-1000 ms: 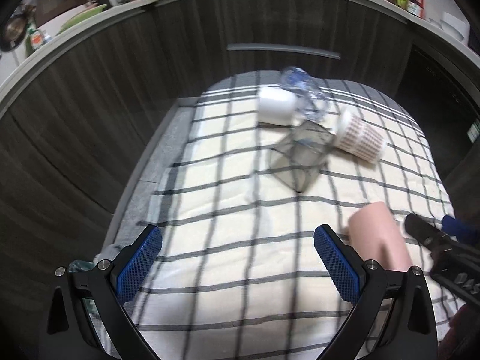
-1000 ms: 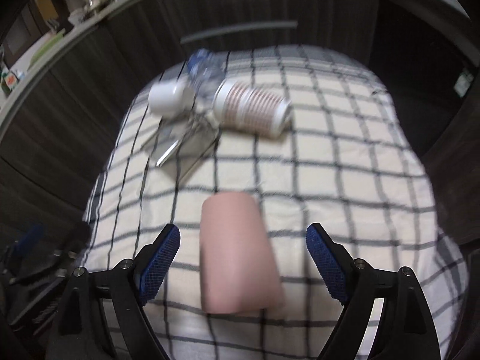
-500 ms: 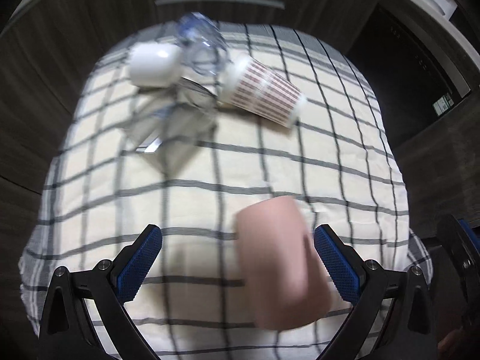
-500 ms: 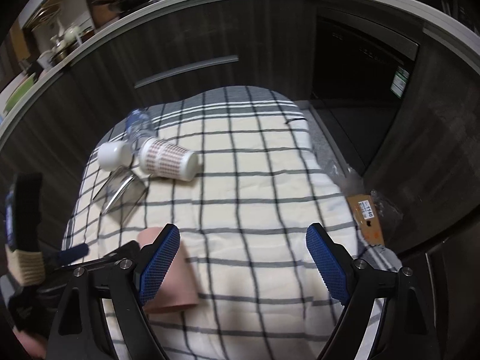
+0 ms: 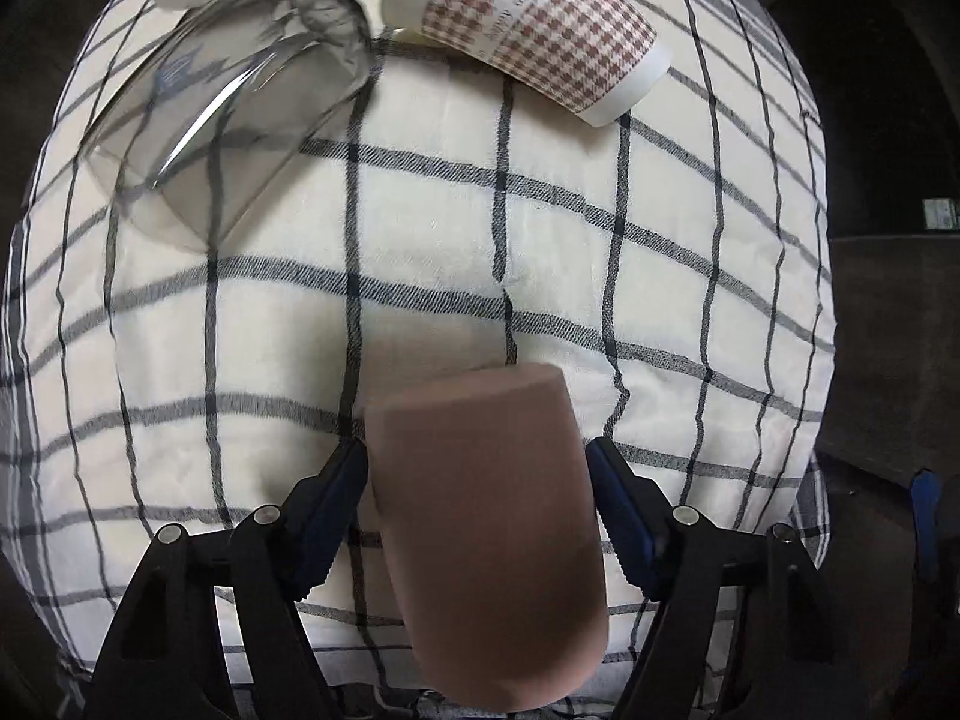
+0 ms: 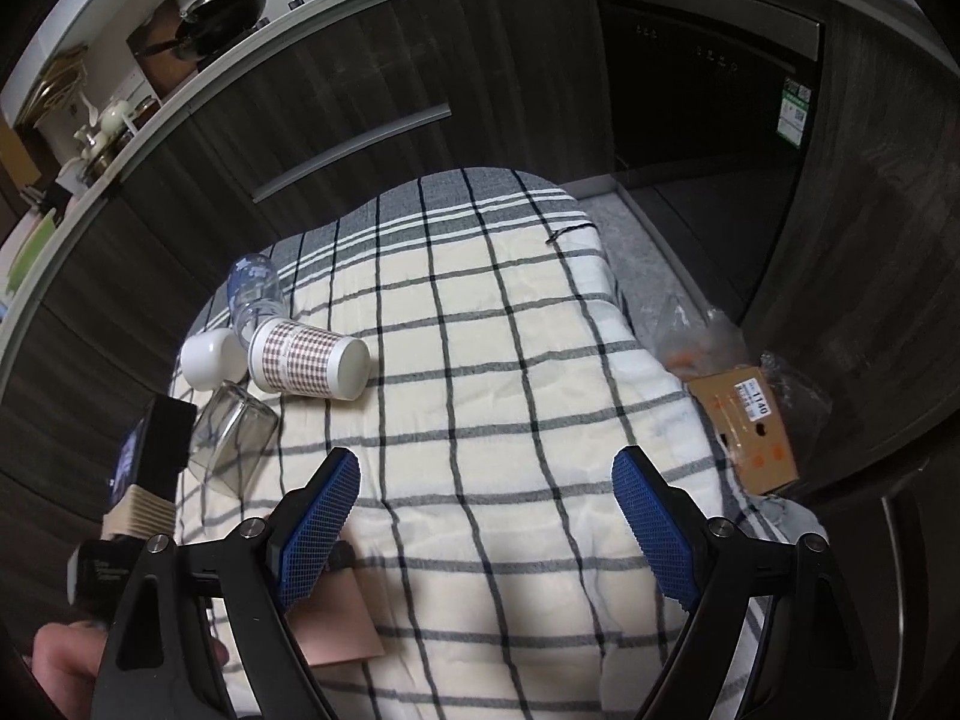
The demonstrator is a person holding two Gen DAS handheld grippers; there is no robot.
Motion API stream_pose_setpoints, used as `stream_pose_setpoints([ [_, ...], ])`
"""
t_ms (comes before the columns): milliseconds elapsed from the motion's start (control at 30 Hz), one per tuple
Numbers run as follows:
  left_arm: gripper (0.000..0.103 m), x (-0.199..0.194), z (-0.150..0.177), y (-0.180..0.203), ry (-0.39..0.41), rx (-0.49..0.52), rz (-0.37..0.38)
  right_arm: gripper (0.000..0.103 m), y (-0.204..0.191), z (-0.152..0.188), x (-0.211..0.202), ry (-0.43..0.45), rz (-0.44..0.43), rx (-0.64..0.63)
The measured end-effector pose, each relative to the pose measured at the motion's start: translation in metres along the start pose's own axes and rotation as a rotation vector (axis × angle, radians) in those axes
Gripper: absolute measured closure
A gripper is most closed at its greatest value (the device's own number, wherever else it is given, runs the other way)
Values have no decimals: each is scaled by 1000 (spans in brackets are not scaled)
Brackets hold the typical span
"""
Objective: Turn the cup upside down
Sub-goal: 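Lower the pink cup upright onto the cloth with the left tool and open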
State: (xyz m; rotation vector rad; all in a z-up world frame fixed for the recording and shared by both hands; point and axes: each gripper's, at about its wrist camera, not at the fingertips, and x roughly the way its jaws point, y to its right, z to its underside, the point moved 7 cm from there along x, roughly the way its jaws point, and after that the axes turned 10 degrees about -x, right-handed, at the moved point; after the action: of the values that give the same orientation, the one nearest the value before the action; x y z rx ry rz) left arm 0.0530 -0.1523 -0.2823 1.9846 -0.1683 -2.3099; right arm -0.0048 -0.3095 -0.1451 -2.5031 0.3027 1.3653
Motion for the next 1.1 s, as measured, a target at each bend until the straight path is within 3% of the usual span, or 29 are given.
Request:
stream_pose_setpoints([
  [100,32,6,-3,3,-11,16,-17,17,-1,1,8,-15,-27,11],
  [367,36,8,1,1,-16,11,36,17,1,10,21,-55,-58,41],
  [467,37,-11,4,-5,81,46,42,17,0,9,17,-49,-58,39],
  [733,37,-86,-4,-20,516,155,52,17,-20,12,3,-39,-59,-19],
  [900,37,-104,-15,-32,753,190,-7,17,-36,19,-3,-41,-57,-67],
  [1100,37,-100,-11,-49,896,141,45,17,-52,32,-2,-63,-51,-116],
])
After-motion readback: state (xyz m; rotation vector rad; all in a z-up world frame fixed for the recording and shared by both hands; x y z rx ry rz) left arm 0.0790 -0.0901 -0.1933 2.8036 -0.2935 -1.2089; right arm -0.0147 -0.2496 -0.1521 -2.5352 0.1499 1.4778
